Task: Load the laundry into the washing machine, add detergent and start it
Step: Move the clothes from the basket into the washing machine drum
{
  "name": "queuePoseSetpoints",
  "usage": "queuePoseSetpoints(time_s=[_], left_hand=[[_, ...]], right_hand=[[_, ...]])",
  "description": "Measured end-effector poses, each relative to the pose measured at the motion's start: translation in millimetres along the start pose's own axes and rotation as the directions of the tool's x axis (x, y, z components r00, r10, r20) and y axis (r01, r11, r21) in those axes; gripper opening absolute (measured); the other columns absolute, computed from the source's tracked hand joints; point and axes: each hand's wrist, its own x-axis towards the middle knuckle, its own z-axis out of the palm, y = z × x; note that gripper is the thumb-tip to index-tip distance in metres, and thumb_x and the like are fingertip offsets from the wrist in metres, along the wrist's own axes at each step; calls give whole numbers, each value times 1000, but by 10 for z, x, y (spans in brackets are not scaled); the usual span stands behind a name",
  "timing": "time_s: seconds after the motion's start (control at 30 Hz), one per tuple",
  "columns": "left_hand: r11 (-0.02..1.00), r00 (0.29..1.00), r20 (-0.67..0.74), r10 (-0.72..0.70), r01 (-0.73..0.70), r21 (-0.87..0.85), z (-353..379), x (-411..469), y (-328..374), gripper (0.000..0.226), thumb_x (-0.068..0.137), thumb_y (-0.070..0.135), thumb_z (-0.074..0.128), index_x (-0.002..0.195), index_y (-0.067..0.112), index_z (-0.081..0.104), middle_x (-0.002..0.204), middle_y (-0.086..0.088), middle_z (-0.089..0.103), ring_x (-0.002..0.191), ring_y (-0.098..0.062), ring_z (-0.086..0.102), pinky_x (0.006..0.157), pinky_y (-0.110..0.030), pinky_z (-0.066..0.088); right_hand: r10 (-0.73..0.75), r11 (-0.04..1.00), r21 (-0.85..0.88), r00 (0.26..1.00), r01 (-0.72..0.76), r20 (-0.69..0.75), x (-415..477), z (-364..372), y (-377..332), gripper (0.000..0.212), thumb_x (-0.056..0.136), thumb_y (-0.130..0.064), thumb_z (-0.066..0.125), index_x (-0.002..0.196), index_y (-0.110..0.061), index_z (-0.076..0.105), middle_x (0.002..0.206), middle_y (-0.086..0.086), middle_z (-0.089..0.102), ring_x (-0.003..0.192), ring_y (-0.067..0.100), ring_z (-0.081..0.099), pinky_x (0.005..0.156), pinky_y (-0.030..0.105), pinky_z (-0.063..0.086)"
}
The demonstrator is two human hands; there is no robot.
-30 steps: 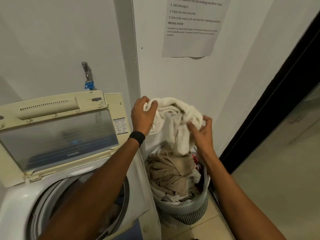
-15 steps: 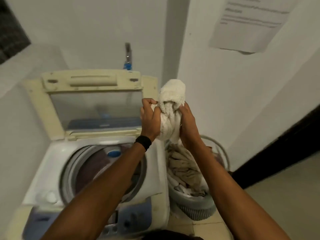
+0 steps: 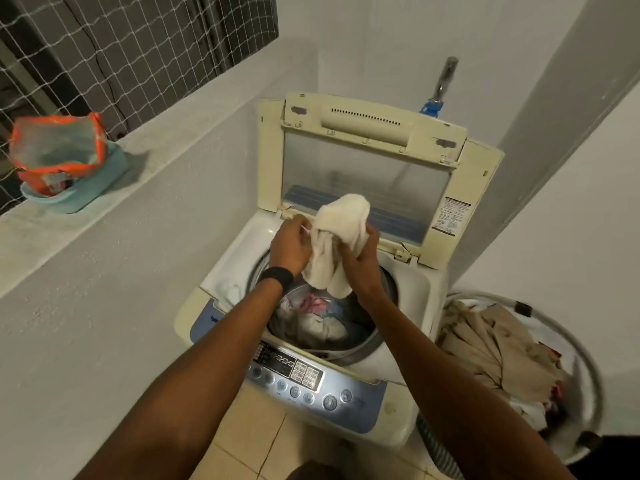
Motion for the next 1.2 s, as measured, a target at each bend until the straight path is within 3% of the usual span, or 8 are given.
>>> queuePoseSetpoints(time_s=[0.07, 0.2, 0.37, 0.57, 0.73, 0.87, 1.0, 1.2], left_hand=[[985, 992, 85, -92, 79, 152, -43, 22, -179, 29, 95, 2, 56, 119, 12, 69, 120, -13, 71, 111, -35, 64, 90, -35, 48], [988, 981, 164, -104, 83, 131, 25, -77, -262, 36, 100, 8, 55, 134, 16, 66, 129, -12, 69, 119, -34, 63, 103, -36, 47], [999, 971, 238, -29, 24, 26, 277, -182, -72, 34, 100, 13, 57, 134, 19, 63, 107, -2, 69, 92, -16, 62, 76, -21, 48], [991, 926, 353, 135, -130, -37, 780, -239, 327, 33, 99, 14, 62, 130, 22, 65, 113, -6, 73, 100, -23, 67, 90, -39, 56], [969, 867, 437, 238, -246, -40, 1373, -385, 780, 32, 100, 17, 62, 131, 19, 65, 122, -5, 71, 102, -14, 60, 86, -26, 43], [952, 777, 564, 281, -299, -63, 1877, -559, 1105, 25, 98, 21, 63, 122, 24, 70, 119, -4, 73, 106, -23, 66, 88, -28, 47], [929, 664, 690, 289, -368, -35, 2372, -725, 1324, 17, 92, 25, 66, 108, 32, 71, 108, -3, 75, 101, -29, 68, 84, -34, 54], [822, 512, 822, 251, -561, 99, 2943, -918, 1231, 37, 95, 22, 64, 131, 25, 63, 129, -9, 67, 118, -34, 62, 98, -38, 51]], right_hand=[[133, 983, -138, 985, -118, 107, 90, 36, 150, 67, 96, -20, 68, 151, -12, 31, 142, 12, 53, 125, 25, 58, 95, 35, 54], [249, 948, -251, 946, -195, 207, 84, -81, 238, 66, 99, -10, 61, 156, -21, 29, 133, 11, 58, 104, 20, 66, 70, 17, 52], [183, 942, -313, 965, -118, 187, -65, -321, 209, 38, 100, -11, 60, 136, -15, 48, 105, -5, 60, 88, 4, 60, 65, 5, 46], [181, 945, -288, 981, -155, 65, -231, -881, 268, 32, 99, -17, 63, 130, -18, 58, 112, -3, 66, 105, 17, 65, 97, 38, 56], [221, 934, -262, 970, -241, -104, -370, -1481, 430, 34, 96, -20, 68, 129, -18, 60, 127, 2, 64, 115, 19, 63, 99, 36, 54], [260, 908, -262, 932, -325, -253, -624, -2053, 600, 34, 95, -21, 67, 128, -21, 62, 120, 1, 67, 107, 17, 67, 91, 36, 58], [245, 914, -204, 878, -351, -411, -959, -2562, 694, 28, 93, -14, 71, 120, -10, 65, 113, 3, 70, 104, 14, 66, 85, 20, 55], [293, 887, -154, 789, -435, -540, -1464, -3098, 801, 28, 92, 1, 64, 116, -11, 68, 113, 10, 70, 105, 19, 66, 90, 24, 54]])
